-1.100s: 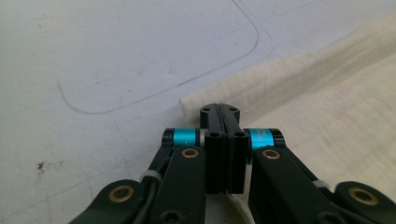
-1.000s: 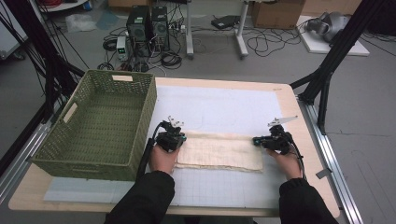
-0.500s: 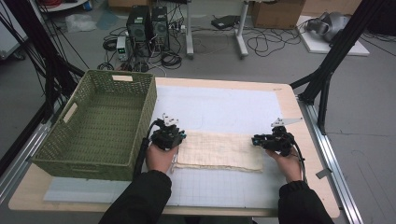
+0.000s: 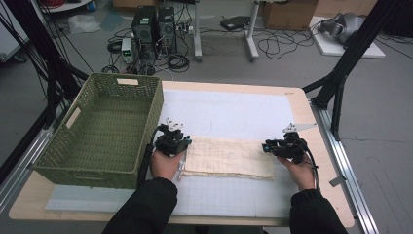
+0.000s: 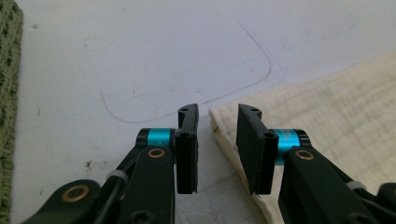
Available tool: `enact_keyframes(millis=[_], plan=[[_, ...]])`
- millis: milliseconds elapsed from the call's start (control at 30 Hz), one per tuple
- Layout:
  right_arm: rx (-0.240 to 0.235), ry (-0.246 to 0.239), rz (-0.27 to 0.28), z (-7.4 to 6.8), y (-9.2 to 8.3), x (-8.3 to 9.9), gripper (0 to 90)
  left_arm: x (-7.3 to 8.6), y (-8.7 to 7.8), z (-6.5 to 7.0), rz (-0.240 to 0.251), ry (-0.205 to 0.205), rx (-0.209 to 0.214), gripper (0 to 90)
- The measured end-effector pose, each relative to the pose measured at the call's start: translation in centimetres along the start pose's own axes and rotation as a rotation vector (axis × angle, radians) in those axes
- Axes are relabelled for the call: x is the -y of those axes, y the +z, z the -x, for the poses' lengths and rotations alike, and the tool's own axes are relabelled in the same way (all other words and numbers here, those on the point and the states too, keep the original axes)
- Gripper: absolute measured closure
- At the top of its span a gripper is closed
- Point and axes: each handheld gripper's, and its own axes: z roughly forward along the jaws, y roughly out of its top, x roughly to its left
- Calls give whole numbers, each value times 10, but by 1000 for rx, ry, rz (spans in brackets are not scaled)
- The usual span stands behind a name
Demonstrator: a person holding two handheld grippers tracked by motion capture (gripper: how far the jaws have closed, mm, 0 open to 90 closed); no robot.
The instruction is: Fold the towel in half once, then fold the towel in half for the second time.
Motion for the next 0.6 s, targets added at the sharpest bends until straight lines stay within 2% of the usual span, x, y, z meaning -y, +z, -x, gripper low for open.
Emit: enact_keyframes(millis=[233, 367, 600], plan=[[6, -1, 4, 0, -2, 0, 668, 0, 0, -1, -4, -5, -8, 681], [22, -4, 30, 0, -5, -1, 669, 0, 0, -1, 1, -9, -7, 668], [23, 12, 29, 3, -5, -1, 639, 1, 4, -3, -16, -19, -14, 642]])
